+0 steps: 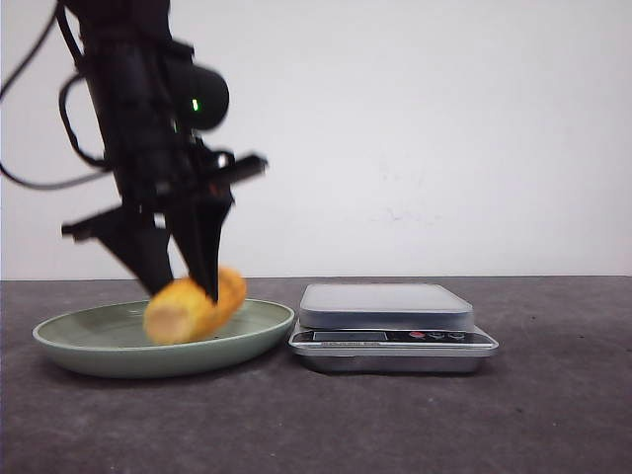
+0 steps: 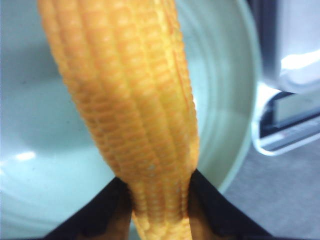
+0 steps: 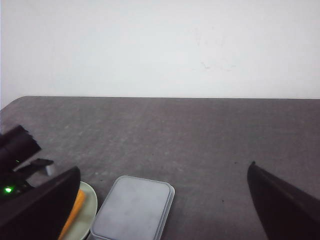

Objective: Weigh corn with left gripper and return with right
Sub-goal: 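Lower the left gripper onto the yellow corn cob and grasp it, then lift the corn with the left gripper and carry it over the scale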

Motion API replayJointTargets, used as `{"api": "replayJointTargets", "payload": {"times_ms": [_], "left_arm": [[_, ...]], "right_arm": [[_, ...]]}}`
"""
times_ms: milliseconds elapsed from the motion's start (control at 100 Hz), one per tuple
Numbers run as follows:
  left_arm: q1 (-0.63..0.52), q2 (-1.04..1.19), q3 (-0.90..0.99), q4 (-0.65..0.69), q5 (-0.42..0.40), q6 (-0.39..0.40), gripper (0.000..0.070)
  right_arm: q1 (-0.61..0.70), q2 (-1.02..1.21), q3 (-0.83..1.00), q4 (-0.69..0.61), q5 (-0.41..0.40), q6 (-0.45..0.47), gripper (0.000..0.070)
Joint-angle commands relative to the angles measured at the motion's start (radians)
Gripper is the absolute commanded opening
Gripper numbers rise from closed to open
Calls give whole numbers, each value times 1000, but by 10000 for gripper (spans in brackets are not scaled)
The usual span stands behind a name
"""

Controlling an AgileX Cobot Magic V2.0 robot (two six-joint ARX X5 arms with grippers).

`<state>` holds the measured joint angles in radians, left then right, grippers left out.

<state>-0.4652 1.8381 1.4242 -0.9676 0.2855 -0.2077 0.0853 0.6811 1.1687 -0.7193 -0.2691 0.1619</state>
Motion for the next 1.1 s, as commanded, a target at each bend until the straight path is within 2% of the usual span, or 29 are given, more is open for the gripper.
{"api": "replayJointTargets", "payload": {"times_ms": [0,280,530,750,1090], "left_arm": [[-6,-63,59,26,0,11,10],[-7,-263,262,125,4,5,10],[-13,-295,489,199,3,-18,10],[-35,-277,506,292,3,-73,10],[-120,-69,506,246,3,-97,10]], "right_arm": [[4,1,17,12,-3,10,660],[6,1,17,16,-3,10,660],[18,2,17,17,-3,10,660],[18,2,17,16,-3,11,660],[18,3,17,15,-3,11,660]]}}
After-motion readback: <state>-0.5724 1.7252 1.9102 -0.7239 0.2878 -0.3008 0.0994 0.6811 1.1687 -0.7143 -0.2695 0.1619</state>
